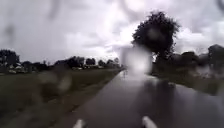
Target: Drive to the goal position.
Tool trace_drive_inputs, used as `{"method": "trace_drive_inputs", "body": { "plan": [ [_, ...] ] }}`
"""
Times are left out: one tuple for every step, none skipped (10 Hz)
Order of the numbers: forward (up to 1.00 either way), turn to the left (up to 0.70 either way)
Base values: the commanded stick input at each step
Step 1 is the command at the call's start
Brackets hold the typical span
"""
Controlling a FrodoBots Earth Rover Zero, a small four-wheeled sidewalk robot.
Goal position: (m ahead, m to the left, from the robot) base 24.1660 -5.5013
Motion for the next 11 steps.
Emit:
{"method": "trace_drive_inputs", "body": {
  "plan": [
    [0.85, 0.00],
    [0.85, -0.32],
    [0.85, -0.18],
    [0.85, 0.00],
    [0.85, 0.00],
    [0.85, 0.00],
    [0.85, 0.00],
    [0.85, 0.00],
    [0.85, 0.00],
    [0.85, 0.00],
    [0.85, 0.00]
  ]
}}
